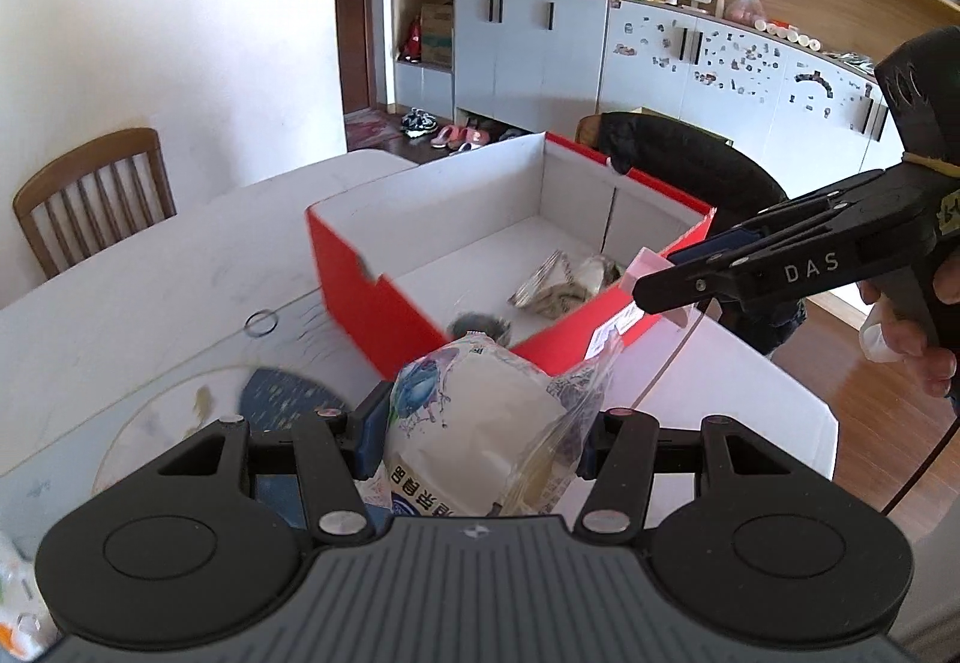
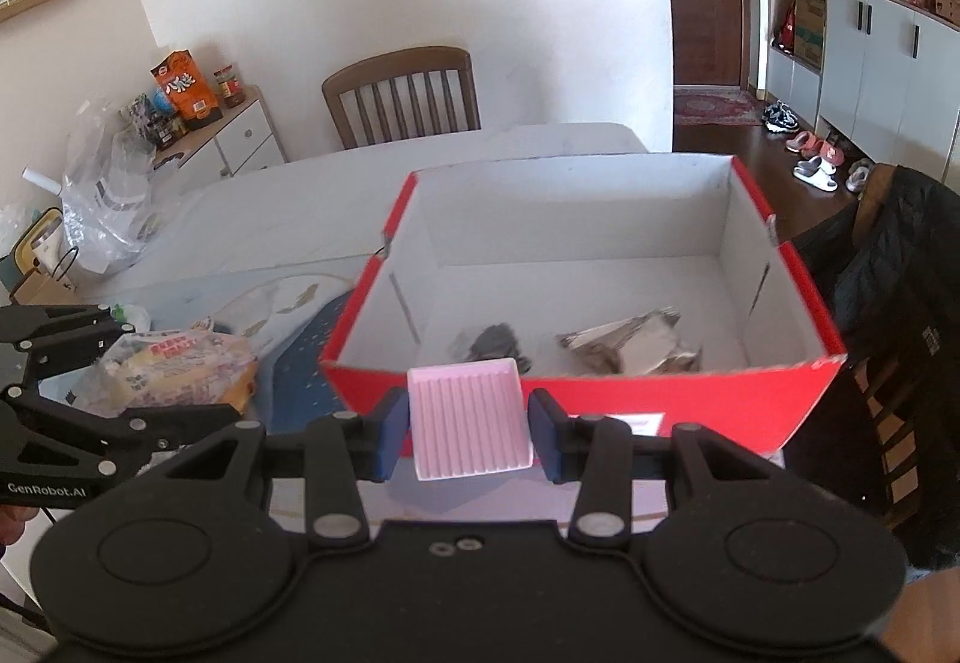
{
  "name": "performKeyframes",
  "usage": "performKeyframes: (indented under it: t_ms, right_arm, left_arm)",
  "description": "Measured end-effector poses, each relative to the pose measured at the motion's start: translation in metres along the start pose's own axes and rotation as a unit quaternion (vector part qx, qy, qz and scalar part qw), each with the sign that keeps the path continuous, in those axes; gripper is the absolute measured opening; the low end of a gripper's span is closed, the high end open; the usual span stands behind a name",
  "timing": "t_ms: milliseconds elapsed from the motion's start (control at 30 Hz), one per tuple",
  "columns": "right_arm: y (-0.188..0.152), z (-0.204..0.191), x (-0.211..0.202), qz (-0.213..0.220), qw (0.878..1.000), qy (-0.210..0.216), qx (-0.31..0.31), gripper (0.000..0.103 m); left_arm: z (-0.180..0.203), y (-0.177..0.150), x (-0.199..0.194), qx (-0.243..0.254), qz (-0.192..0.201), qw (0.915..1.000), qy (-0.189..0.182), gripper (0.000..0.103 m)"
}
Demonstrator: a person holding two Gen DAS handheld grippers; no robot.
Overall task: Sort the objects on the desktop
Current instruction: 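Lift and carry the bread bag and pink sponge over the red box, then lower both held items into the box and open both tools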
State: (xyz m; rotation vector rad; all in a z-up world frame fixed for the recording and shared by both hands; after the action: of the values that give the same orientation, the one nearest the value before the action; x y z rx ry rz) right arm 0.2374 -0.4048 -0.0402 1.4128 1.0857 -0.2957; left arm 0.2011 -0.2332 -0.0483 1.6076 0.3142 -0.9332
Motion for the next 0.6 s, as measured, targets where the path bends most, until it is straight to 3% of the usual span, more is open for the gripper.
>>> performKeyframes:
  t_ms: [167, 600]
  right_arm:
    - [0.009, 0.013, 0.003, 0.0, 1.0, -0.002, -0.006, 0.043]
    - [0.042, 0.045, 0.024, -0.005, 0.999, -0.029, -0.036, 0.043]
  left_arm:
    - [0.009, 0.025, 0.015, 0.011, 0.007, 0.9999, 0.0, 0.055]
    - [0.017, 0.083, 0.083, 0.039, -0.019, 0.999, 0.01, 0.055]
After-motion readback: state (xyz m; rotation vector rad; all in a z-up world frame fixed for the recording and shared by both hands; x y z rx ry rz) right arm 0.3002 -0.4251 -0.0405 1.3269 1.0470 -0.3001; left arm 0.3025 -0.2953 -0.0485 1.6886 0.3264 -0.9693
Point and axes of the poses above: each gripper's, at about its wrist camera, not at the fingertips, and x roughly the way its jaws point, z to its right, y to its top, the point moved 6 cm from there along x, roughly the way its jaws point, and after that the axes turned 5 degrees about -z, right-handed, at the moved point
